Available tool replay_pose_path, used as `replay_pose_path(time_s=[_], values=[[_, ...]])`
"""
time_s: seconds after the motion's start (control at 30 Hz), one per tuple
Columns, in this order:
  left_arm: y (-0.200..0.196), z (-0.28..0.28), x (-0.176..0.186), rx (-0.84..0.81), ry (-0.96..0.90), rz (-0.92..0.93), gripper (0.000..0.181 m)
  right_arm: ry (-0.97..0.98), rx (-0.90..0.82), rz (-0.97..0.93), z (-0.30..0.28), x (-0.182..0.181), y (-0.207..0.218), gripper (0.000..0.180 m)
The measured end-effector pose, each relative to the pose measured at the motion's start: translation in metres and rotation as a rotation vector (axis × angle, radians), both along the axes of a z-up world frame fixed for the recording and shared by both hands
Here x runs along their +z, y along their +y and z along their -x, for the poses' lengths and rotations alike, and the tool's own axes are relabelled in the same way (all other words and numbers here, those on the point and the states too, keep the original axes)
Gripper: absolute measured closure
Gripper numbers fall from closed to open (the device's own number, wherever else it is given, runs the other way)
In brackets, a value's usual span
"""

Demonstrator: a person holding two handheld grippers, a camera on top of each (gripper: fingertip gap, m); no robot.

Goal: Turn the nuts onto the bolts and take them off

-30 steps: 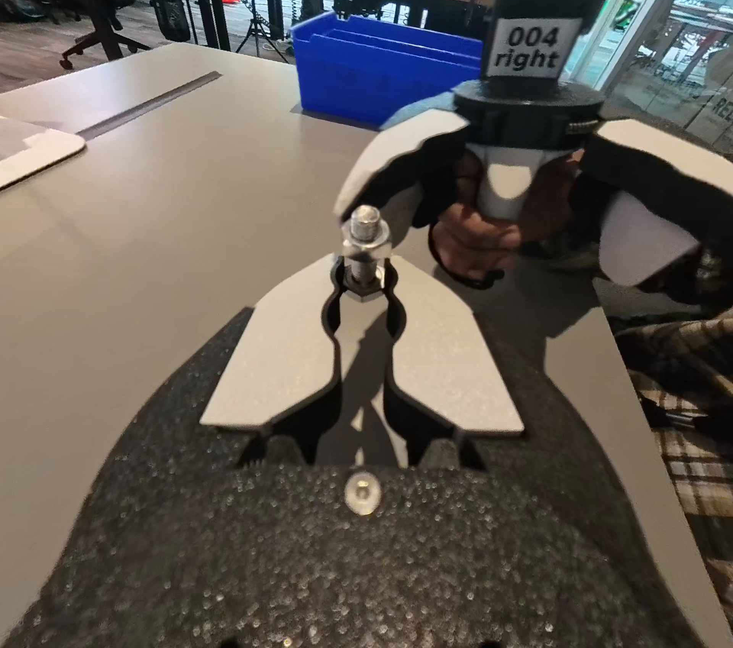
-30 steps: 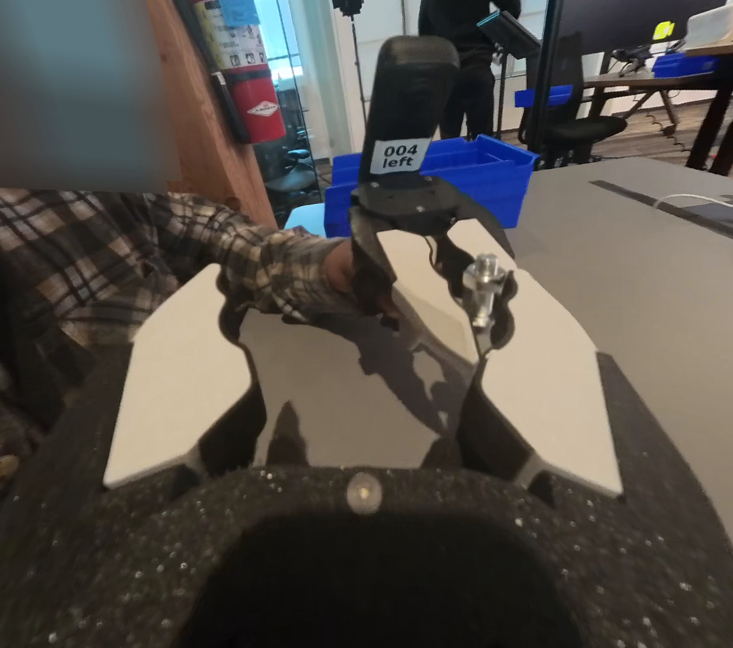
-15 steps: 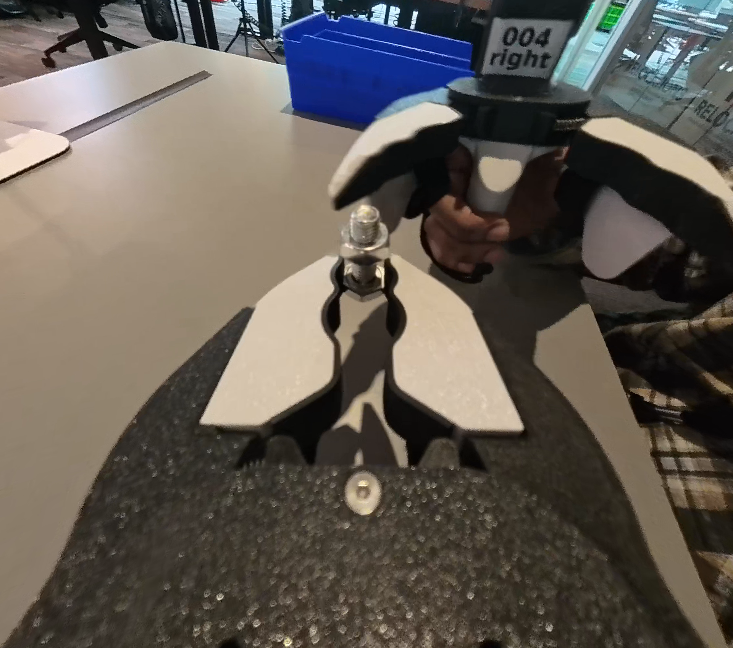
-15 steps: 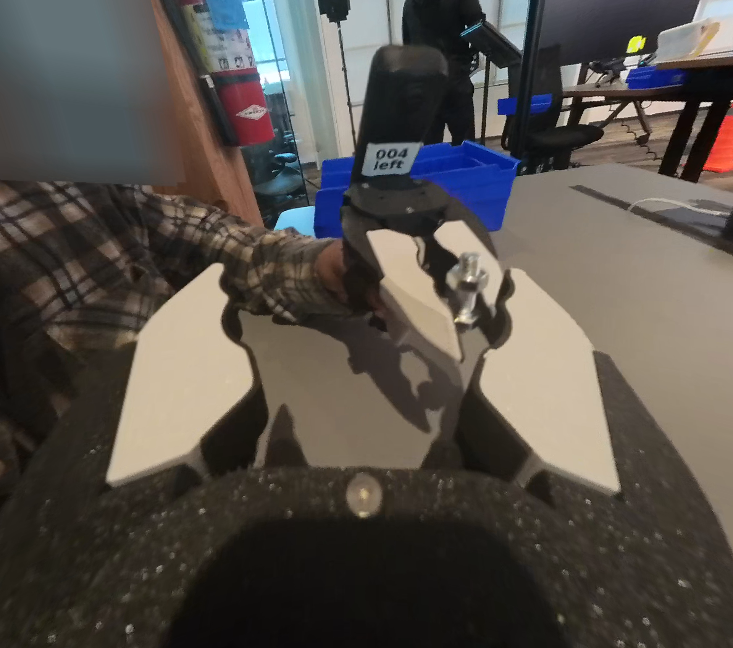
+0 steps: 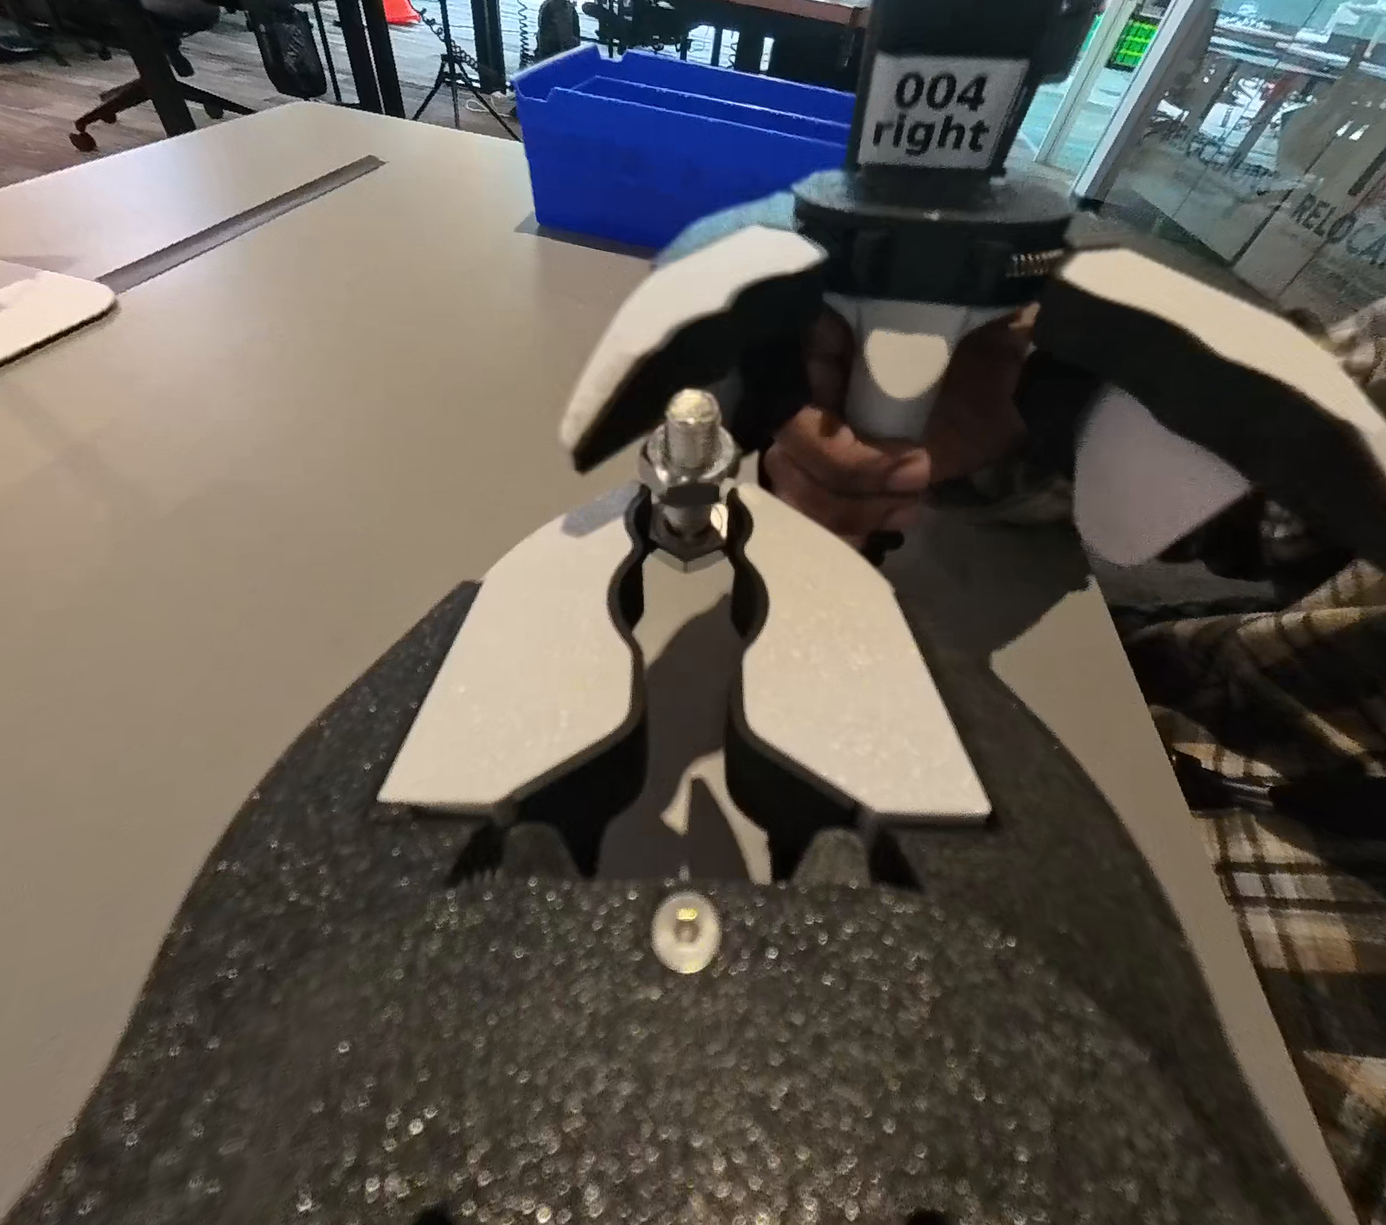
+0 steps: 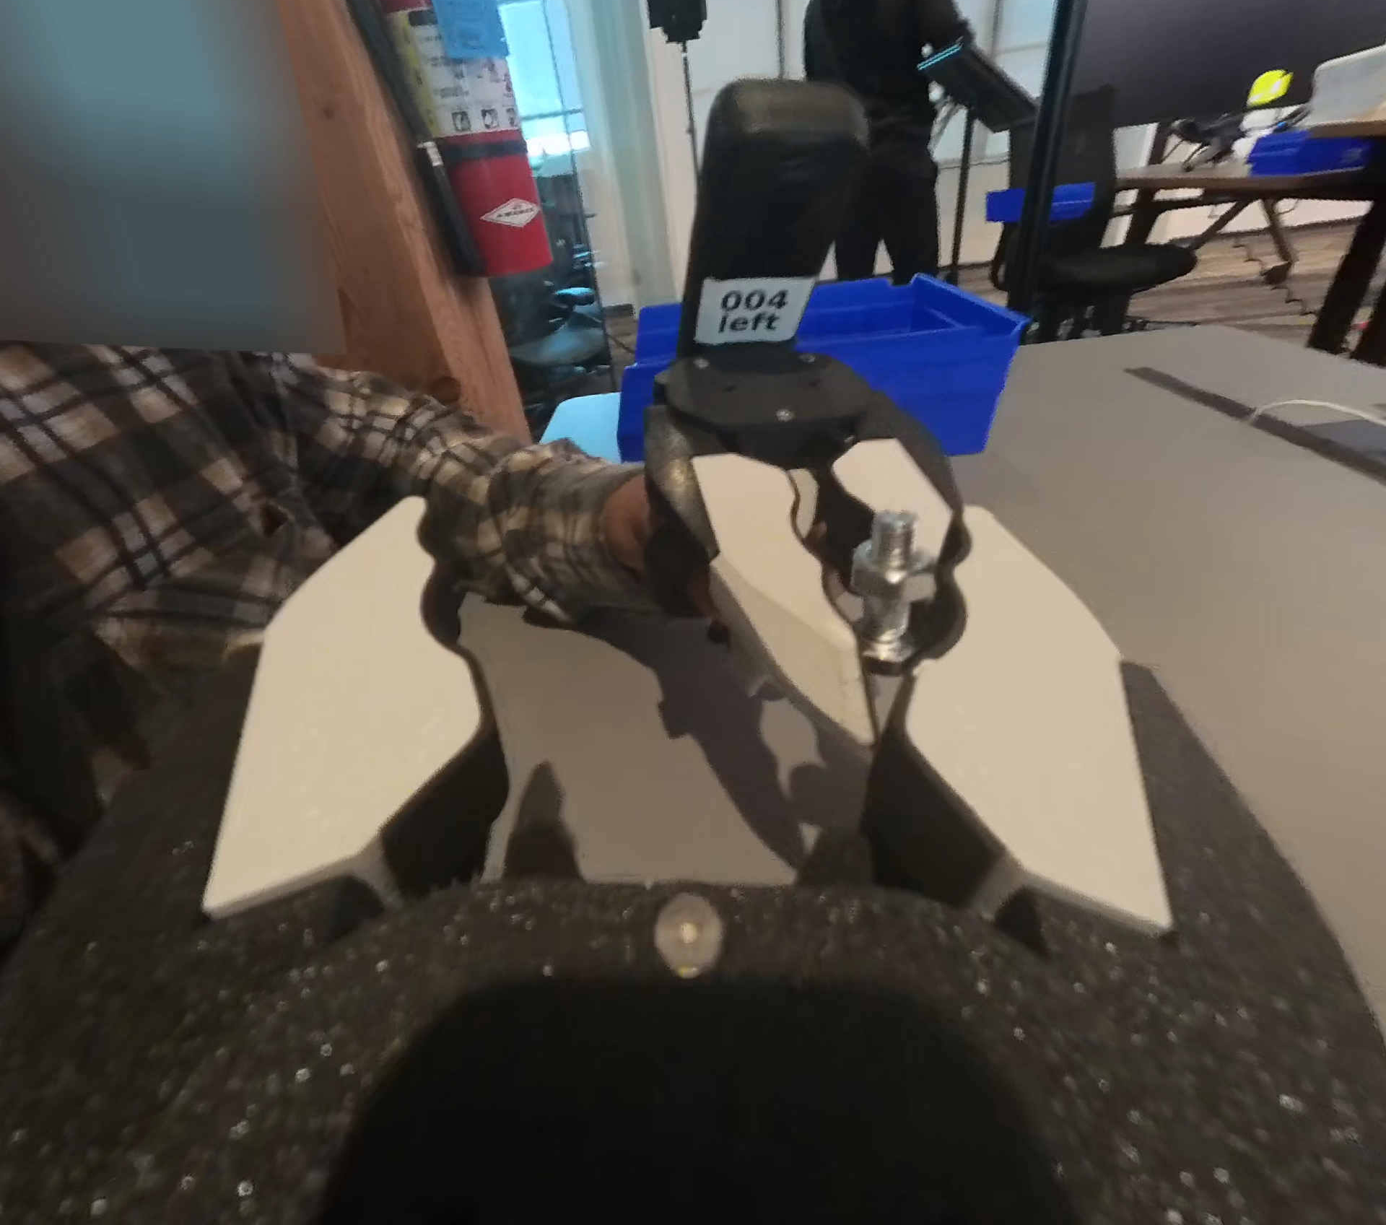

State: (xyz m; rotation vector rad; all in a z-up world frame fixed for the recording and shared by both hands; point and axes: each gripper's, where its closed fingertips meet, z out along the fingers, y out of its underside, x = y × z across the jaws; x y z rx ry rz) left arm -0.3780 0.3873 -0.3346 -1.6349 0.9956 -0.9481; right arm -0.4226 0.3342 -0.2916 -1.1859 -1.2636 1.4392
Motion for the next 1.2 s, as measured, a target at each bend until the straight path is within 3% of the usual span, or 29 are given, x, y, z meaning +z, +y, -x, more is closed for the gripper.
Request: replay_pose_path(time_s=[0.43, 0.57, 0.73, 0.83, 0.97, 1.07, 1.2], values=[[0.003, 0.004, -0.002, 0.01, 0.01, 0.009, 0.163, -0.016, -0.004, -0.019, -0.009, -0.001, -0.006, 0.059], [0.004, 0.004, -0.002, 0.002, 0.009, 0.02, 0.163, -0.002, -0.055, -0.038, -0.024, 0.009, 0.003, 0.072], [-0.004, -0.006, -0.008, -0.022, 0.063, -0.009, 0.163, -0.044, -0.112, -0.091, -0.016, 0.013, 0.021, 0.122], [-0.004, -0.005, -0.007, -0.023, 0.063, -0.013, 0.163, -0.078, -0.129, -0.065, -0.012, 0.005, 0.03, 0.131], [-0.006, -0.006, -0.008, -0.035, 0.064, -0.01, 0.163, -0.105, -0.133, -0.021, -0.011, -0.004, 0.035, 0.158], [-0.008, -0.008, -0.009, -0.045, 0.078, -0.019, 0.163, -0.121, -0.13, -0.002, -0.01, -0.008, 0.036, 0.172], [-0.009, -0.01, -0.009, -0.051, 0.076, -0.016, 0.163, -0.134, -0.128, -0.002, -0.013, -0.008, 0.037, 0.172]])
